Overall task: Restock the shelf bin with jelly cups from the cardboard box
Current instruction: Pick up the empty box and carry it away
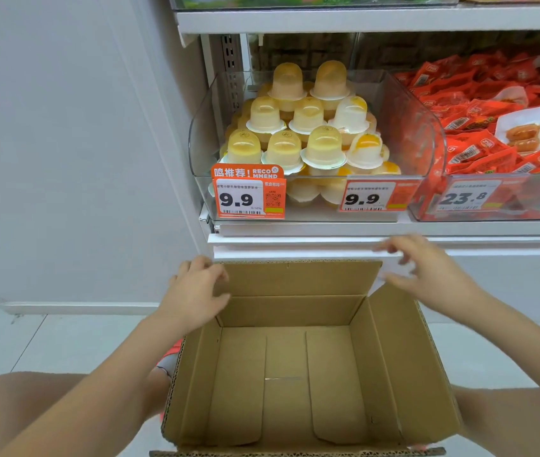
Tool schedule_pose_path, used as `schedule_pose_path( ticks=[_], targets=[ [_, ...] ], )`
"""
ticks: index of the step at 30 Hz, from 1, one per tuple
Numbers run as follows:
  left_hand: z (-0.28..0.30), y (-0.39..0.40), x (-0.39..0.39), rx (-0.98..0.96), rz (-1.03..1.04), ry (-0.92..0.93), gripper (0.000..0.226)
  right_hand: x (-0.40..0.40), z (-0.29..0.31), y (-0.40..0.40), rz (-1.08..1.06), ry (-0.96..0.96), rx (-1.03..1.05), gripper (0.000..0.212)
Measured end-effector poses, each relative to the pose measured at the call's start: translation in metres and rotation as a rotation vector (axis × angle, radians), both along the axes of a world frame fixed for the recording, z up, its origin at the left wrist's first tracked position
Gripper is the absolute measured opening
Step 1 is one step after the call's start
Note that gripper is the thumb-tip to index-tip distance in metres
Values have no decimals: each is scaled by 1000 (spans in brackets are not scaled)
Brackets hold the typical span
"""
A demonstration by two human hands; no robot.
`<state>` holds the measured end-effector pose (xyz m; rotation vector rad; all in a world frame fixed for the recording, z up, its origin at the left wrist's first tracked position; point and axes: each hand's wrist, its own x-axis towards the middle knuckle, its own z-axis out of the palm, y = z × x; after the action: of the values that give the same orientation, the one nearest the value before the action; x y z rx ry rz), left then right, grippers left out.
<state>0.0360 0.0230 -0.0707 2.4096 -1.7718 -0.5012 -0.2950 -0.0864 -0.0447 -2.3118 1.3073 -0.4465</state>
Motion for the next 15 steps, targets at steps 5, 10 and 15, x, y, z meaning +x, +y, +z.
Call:
schedule_pose_path(
  ticks=[5,10,15],
  targets=[
    [-52,48,18,231,100,98,49,-55,-76,33,-144,560,299,56],
    [-75,72,14,121,222,56,45,-59,-98,44,-265,367,534,53],
    [-63,77,16,128,221,12,44,-45,-85,43,-178,444,496,49]
  ],
)
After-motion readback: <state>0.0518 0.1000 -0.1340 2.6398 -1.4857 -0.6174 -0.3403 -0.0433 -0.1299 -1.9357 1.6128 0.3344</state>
